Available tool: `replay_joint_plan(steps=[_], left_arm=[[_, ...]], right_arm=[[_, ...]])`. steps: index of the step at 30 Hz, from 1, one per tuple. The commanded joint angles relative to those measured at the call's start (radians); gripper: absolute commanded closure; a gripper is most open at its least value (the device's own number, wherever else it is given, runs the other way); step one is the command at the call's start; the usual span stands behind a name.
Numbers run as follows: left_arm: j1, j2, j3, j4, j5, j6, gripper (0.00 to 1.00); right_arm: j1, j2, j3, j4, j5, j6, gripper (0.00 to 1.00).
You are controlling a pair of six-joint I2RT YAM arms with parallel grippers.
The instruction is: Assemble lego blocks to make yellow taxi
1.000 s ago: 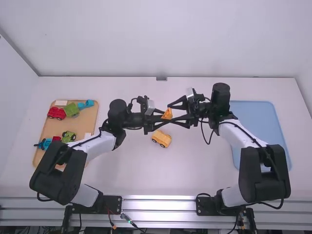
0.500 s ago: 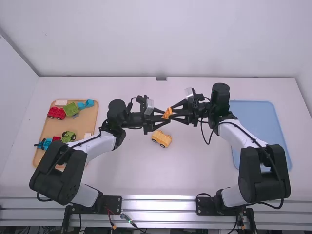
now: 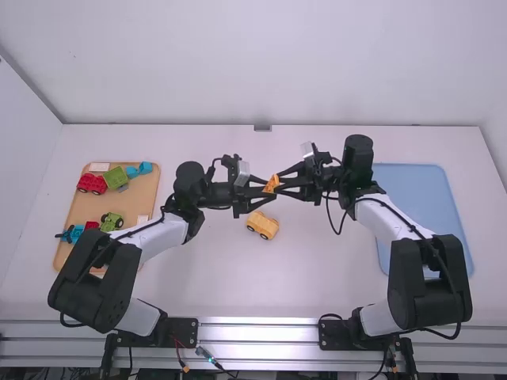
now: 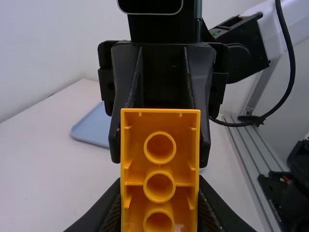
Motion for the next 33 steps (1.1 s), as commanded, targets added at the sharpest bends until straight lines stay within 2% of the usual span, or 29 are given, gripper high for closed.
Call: replay_joint_plan(steps=[1, 4, 10, 12, 14, 17, 20, 22, 23, 24, 25, 26, 27, 29, 32, 33], left_arm=[[-0.003, -0.015, -0.002, 0.006, -0.023, -0.003, 0.98], [-0.003, -0.015, -0.002, 0.006, -0.023, -0.003, 0.98], [-0.003, -0.015, -0.002, 0.006, -0.023, -0.003, 0.98], [-0.003, -0.015, -0.002, 0.006, -0.023, -0.003, 0.98], [-0.003, -0.015, -0.002, 0.006, -0.023, -0.003, 0.98], [-0.003, -0.015, -0.002, 0.006, -0.023, -0.003, 0.98], [-0.003, -0.015, -0.002, -0.003, -0.023, -0.002, 0.92], [-0.003, -0.015, -0.002, -0.005, -0.024, -0.003, 0.78], [-0.003, -0.015, -0.002, -0.005, -0.023, -0.003, 0.66], [-0.003, -0.015, -0.002, -0.006, -0.023, -0.003, 0.59], [-0.003, -0.015, -0.002, -0.006, -0.023, -0.002, 0.32], [-0.003, -0.015, -0.002, -0.011, -0.025, -0.002, 0.11], [-0.003, -0.015, -0.002, -0.016, -0.026, -0.002, 0.01], [0.003, -0.015, -0.002, -0.034, -0.022, 0.006, 0.01], [0.008, -0.015, -0.002, -0.11, -0.03, 0.07, 0.01], [0.006, -0.015, -0.002, -0.182, -0.075, 0.126, 0.01]], right_arm=[[0.021, -0.016, 0.019, 0.003, -0.015, -0.001, 0.67], [0.022, -0.016, 0.019, 0.002, -0.016, 0.0, 0.53], [0.023, -0.016, 0.019, 0.002, -0.016, -0.001, 0.52], [0.022, -0.016, 0.019, 0.003, -0.015, -0.002, 0.62], [0.021, -0.016, 0.019, 0.003, -0.015, -0.002, 0.65], [0.024, -0.016, 0.019, 0.003, -0.015, -0.002, 0.76], [0.036, -0.016, 0.019, 0.003, -0.015, -0.016, 0.82], [0.034, -0.016, 0.019, 0.003, -0.015, -0.016, 0.83], [0.034, -0.016, 0.019, 0.003, -0.014, -0.016, 0.83], [0.034, -0.016, 0.019, 0.003, -0.014, -0.016, 0.84], [0.034, -0.016, 0.019, 0.003, -0.007, -0.016, 0.85], [0.034, -0.016, 0.019, 0.003, 0.006, -0.011, 0.86], [0.034, -0.016, 0.019, 0.003, 0.029, 0.001, 0.86], [0.034, -0.016, 0.019, 0.003, 0.096, 0.041, 0.86], [0.034, -0.016, 0.019, -0.001, 0.219, 0.087, 0.91], [0.034, -0.016, 0.019, -0.005, 0.288, 0.109, 0.98]])
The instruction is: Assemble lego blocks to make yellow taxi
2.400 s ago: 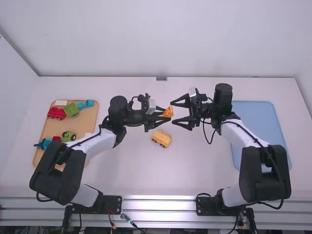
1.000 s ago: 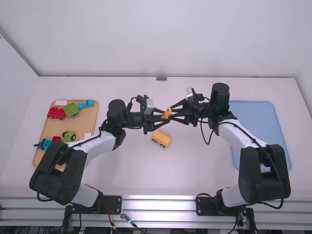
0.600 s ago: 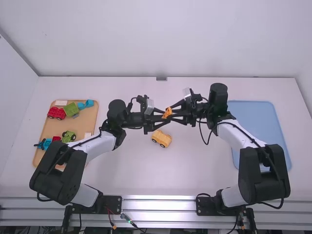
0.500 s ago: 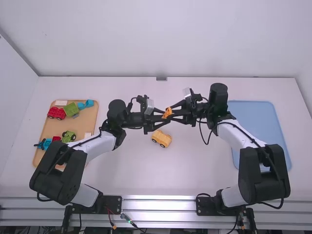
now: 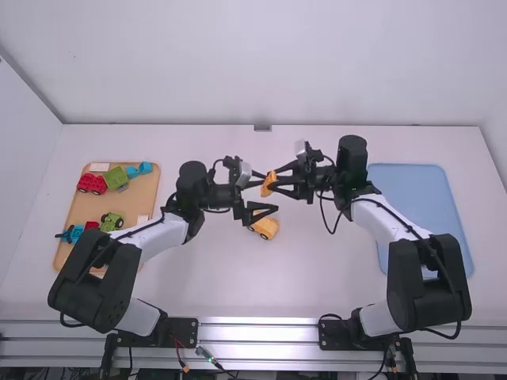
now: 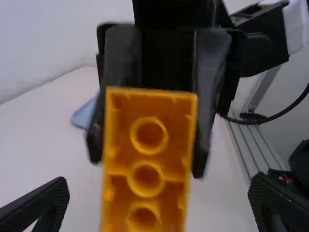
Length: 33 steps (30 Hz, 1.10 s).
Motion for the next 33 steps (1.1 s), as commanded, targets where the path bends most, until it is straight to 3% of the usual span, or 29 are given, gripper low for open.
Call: replay_joint_plan(steps=[1, 5, 9, 13, 14, 15, 19, 27, 33], left_arm=[[0.007, -0.015, 0.0, -0.093, -0.097, 0.114, 0.01], [0.032, -0.015, 0.027, -0.327, -0.286, 0.189, 0.01], [0.074, -0.015, 0.06, -0.448, -0.298, 0.249, 0.01], [0.159, -0.015, 0.11, -0.539, -0.298, 0.251, 0.01], [0.163, -0.015, 0.112, -0.541, -0.298, 0.251, 0.01], [0.198, -0.015, 0.129, -0.559, -0.298, 0.251, 0.01], [0.274, -0.015, 0.164, -0.588, -0.298, 0.251, 0.01], [0.352, -0.015, 0.19, -0.661, -0.298, 0.261, 0.01], [0.348, -0.015, 0.19, -0.711, -0.301, 0.337, 0.01]], right_arm=[[0.0, -0.017, 0.019, -0.011, 0.18, 0.072, 1.0], [0.002, -0.055, 0.019, -0.167, 0.413, 0.049, 1.0], [0.021, -0.107, 0.033, -0.348, 0.61, -0.027, 1.0], [0.064, -0.178, 0.123, -0.715, 0.934, -0.143, 1.0], [0.066, -0.18, 0.129, -0.731, 0.949, -0.147, 1.0], [0.094, -0.183, 0.184, -0.886, 1.091, -0.177, 1.0], [0.158, -0.138, 0.288, -1.168, 1.28, -0.266, 1.0], [0.235, 0.056, 0.384, -1.384, 1.464, -0.42, 1.0], [0.288, 0.224, 0.414, -1.432, 1.579, -0.546, 1.0]])
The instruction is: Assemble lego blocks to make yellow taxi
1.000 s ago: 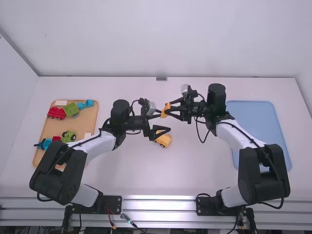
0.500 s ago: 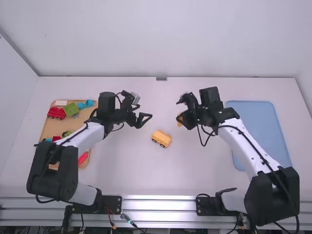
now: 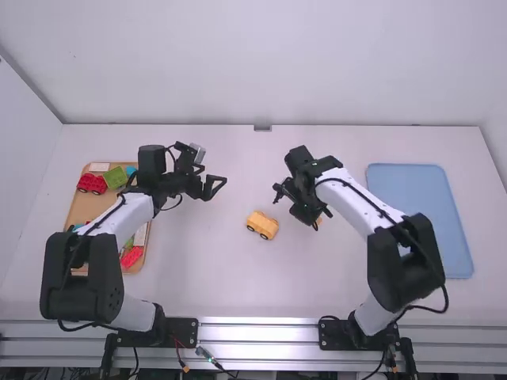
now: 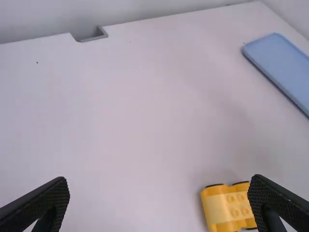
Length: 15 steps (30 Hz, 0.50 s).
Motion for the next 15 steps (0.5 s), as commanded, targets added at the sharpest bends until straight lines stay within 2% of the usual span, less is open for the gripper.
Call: replay_joint_plan(steps=[1, 8, 15], left_arm=[[-0.006, -0.015, 0.018, -0.005, 0.006, 0.041, 0.01], [-0.004, -0.015, 0.018, -0.016, 0.006, 0.084, 0.01], [0.001, -0.015, 0.018, -0.016, 0.005, 0.085, 0.01]], right_arm=[[0.027, 0.068, 0.037, -0.017, 0.09, -0.117, 1.0], [0.069, 0.192, 0.036, -0.014, 0.092, -0.237, 1.0], [0.074, 0.225, 0.036, 0.036, 0.071, -0.27, 1.0]])
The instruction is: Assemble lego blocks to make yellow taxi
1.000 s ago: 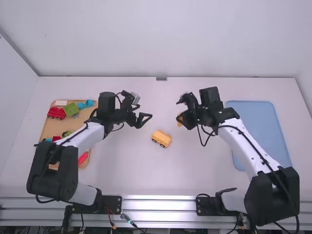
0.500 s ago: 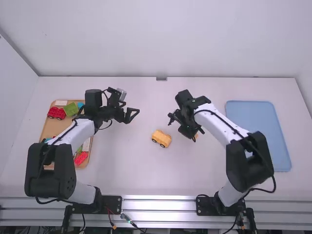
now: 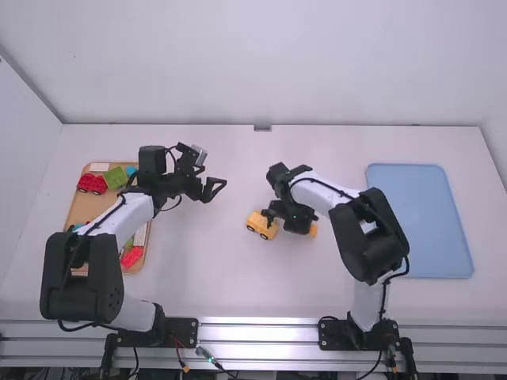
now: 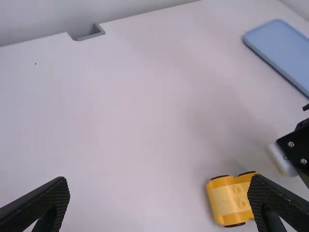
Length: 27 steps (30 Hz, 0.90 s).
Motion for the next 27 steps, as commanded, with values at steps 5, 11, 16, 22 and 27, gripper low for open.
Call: replay_joint_plan(steps=[5, 11, 16, 22, 27], left_arm=[[-0.002, -0.014, 0.017, -0.026, 0.01, 0.082, 0.01], [-0.002, -0.014, 0.017, -0.026, 0.009, 0.081, 0.01], [-0.002, -0.014, 0.017, -0.026, 0.009, 0.081, 0.01], [-0.002, -0.014, 0.017, -0.025, 0.009, 0.122, 0.01], [-0.002, -0.014, 0.017, -0.023, 0.009, 0.14, 0.01]], right_arm=[[-0.006, 0.027, 0.031, -0.003, -0.043, -0.023, 0.98], [-0.034, 0.047, 0.031, 0.014, -0.088, -0.023, 0.97], [-0.056, 0.056, 0.032, 0.017, -0.094, -0.023, 1.0], [-0.053, 0.056, 0.031, 0.04, -0.095, -0.021, 0.88], [-0.041, 0.056, 0.031, 0.047, -0.105, -0.024, 0.74]])
